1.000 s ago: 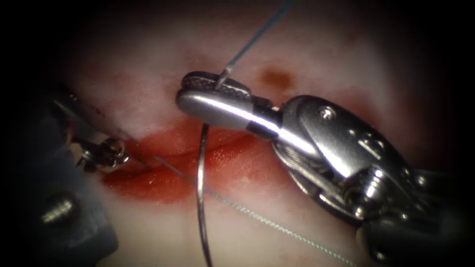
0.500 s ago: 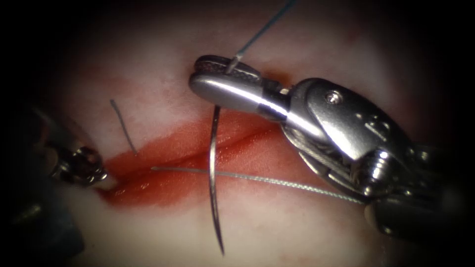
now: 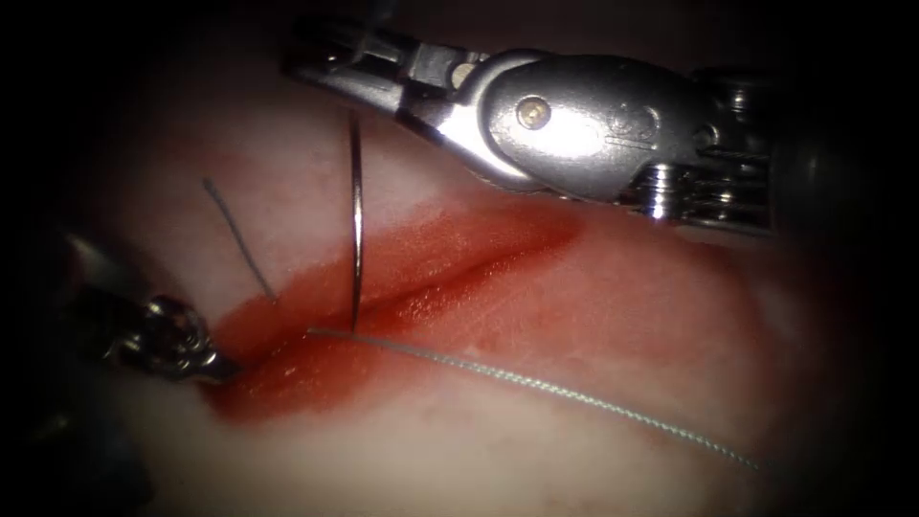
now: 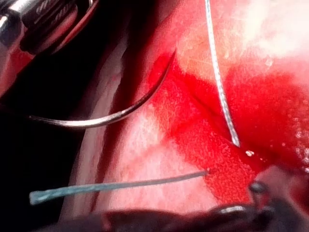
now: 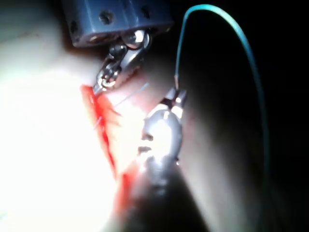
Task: Wound Closure
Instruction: Pass the needle through the bottom of the cut.
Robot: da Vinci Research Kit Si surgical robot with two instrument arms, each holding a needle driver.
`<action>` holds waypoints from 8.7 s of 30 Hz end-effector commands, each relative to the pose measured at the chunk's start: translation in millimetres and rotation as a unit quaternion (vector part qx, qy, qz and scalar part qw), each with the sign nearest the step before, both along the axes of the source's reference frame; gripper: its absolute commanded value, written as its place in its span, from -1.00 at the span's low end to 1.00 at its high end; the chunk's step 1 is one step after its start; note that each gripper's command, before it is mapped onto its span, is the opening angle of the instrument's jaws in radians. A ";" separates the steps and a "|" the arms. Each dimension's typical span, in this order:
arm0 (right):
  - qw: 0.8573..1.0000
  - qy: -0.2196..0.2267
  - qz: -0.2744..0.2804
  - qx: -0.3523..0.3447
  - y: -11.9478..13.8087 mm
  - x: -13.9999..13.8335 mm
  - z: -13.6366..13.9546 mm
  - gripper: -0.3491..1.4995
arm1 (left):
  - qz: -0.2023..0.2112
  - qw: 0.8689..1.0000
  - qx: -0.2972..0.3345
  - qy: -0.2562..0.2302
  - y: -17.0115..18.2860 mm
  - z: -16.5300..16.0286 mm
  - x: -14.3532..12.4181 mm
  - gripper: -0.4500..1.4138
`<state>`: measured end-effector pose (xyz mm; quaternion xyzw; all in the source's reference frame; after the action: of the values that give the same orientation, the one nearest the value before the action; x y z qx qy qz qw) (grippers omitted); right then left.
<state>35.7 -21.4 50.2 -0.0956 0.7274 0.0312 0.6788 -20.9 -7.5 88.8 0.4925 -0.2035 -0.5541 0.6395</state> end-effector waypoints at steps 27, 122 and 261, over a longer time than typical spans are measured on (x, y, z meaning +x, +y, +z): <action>0.985 0.098 -0.139 0.021 -0.1 4.4 1.3 -1.00 | 0.016 0.998 -0.067 -0.011 1.7 -0.7 -1.7 -1.00; 0.981 0.059 -0.184 -0.001 -2.3 4.3 1.5 -1.00 | 0.027 0.997 -0.066 -0.007 1.8 -0.7 -1.8 -1.00; 0.898 -0.031 -0.049 0.435 -1.7 2.1 1.7 -1.00 | 0.042 0.998 -0.048 -0.004 1.0 -0.7 -1.5 -1.00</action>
<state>36.6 -23.9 52.5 0.2539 0.6137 0.3186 0.6763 -22.1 -7.7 88.4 0.4735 -0.2097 -0.5143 0.6836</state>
